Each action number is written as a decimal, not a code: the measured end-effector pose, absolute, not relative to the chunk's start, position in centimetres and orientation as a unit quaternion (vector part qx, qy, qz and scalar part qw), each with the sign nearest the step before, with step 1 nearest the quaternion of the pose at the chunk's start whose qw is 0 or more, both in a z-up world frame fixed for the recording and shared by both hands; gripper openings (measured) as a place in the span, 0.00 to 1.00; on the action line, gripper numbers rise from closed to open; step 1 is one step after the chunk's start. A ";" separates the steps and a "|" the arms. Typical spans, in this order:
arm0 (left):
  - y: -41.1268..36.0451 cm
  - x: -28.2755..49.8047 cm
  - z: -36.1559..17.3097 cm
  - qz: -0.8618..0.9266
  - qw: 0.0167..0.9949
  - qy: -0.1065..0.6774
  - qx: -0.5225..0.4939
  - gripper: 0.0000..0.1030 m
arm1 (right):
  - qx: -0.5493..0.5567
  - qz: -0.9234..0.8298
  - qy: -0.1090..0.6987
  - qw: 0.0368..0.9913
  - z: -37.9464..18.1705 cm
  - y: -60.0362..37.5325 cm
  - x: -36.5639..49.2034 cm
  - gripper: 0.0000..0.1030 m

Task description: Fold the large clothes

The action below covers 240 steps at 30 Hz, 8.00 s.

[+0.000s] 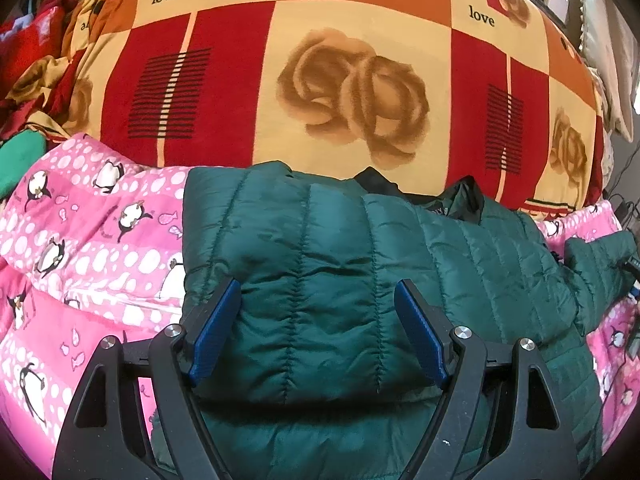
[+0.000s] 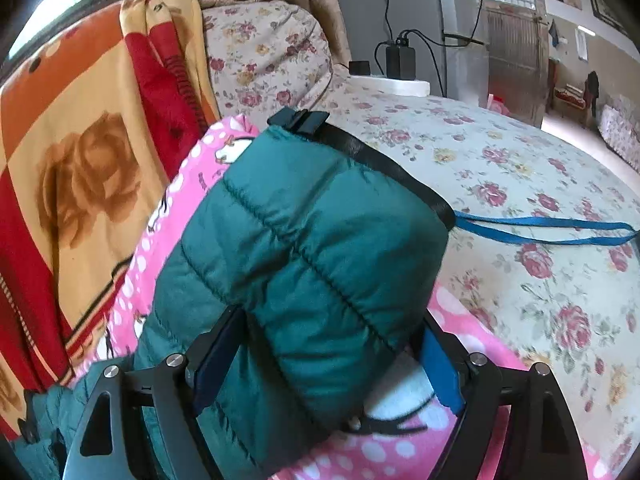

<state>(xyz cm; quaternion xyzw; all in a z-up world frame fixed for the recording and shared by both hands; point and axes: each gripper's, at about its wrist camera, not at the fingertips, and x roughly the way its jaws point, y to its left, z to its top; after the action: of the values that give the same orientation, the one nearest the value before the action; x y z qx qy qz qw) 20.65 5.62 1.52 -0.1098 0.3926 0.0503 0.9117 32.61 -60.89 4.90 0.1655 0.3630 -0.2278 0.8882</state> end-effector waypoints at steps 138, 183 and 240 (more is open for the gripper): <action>8.6 20.1 2.9 0.102 0.896 0.409 -0.139 0.11 | 0.009 0.220 0.456 0.862 4.3 -21.7 31.8 0.72; 6.7 20.9 0.9 0.137 0.901 0.405 -0.068 0.17 | -0.015 0.148 0.467 0.872 3.6 -25.1 29.8 0.73; 2.6 12.0 4.3 0.140 0.906 0.397 -0.053 0.62 | -0.020 0.147 0.450 0.880 8.0 -26.2 17.2 0.75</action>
<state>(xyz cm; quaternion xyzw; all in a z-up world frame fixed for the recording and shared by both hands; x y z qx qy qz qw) 12.03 2.58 4.31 -0.0531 0.3968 0.1404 0.9056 17.16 -26.24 7.99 -0.0202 0.4504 0.1474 0.8804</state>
